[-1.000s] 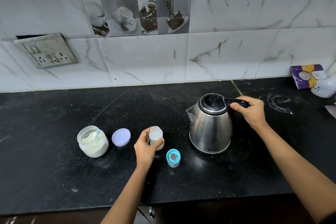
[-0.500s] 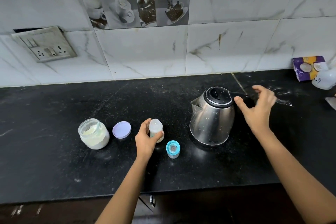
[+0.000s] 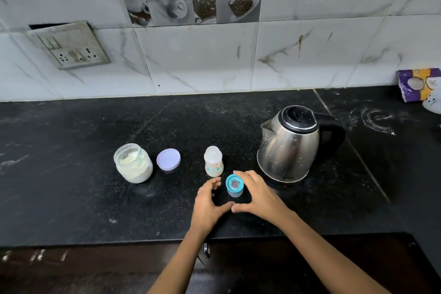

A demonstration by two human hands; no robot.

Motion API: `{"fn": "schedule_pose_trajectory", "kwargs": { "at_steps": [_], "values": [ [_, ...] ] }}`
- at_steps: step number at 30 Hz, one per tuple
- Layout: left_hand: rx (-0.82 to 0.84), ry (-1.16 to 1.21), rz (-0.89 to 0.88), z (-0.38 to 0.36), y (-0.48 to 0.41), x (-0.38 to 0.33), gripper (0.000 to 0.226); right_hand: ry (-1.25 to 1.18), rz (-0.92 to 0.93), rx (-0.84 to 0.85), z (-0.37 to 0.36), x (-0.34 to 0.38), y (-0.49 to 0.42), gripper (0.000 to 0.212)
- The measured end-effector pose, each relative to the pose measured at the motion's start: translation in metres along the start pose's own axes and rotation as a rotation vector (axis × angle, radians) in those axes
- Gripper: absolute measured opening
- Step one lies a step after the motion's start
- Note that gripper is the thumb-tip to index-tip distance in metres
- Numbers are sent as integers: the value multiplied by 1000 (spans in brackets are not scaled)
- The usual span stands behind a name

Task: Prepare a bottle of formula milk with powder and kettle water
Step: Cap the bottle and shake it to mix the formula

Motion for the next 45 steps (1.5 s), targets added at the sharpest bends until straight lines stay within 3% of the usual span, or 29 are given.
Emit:
{"fn": "schedule_pose_trajectory", "kwargs": {
  "at_steps": [4, 7, 12, 15, 18, 21, 26, 30, 33, 36, 41, 45],
  "values": [
    [63, -90, -43, -7, -8, -8, 74, -142, -67, -104, -1, -5, -6, 67],
    [74, -92, -81, -9, -12, -18, 57, -172, -65, -152, 1, -3, -10, 49],
    [64, -77, -69, -10, -13, -19, 45, -311, -79, -316, 7, -4, -5, 38],
    [84, -66, -53, -11, -16, -18, 52, -636, -79, -475, 21, 0, -2, 37],
    [105, -52, -33, -9, -16, -14, 76, -843, -97, -518, 37, 8, -9, 34],
    [21, -34, -16, 8, -14, -6, 76, -572, -93, -434, 59, 22, -31, 42],
    [-196, 20, 66, 50, -29, 14, 72, -39, -17, -22, 62, 51, -86, 66],
    [-59, 77, 42, 53, -58, 10, 81, 188, 50, 145, 46, 74, -118, 57],
    [72, 119, -5, 46, -72, -1, 70, 347, 81, 244, 33, 83, -129, 49],
    [134, 185, 28, 40, -79, -4, 57, 360, 113, 321, 22, 88, -133, 47],
    [124, 268, 73, 35, -85, 4, 52, 220, 24, 320, 22, 77, -138, 49],
    [110, 286, 63, 34, -84, 6, 50, 171, -117, 79, 27, 69, -134, 45]
  ]
}}
Point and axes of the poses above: each hand's wrist, its own y-axis away from the middle knuckle, its own z-axis out of the back of the hand, x = y × z, the point moved 8 cm from there along -y, towards the middle knuckle, and after that the axes turned 8 degrees about -y, right-handed, at the moved point
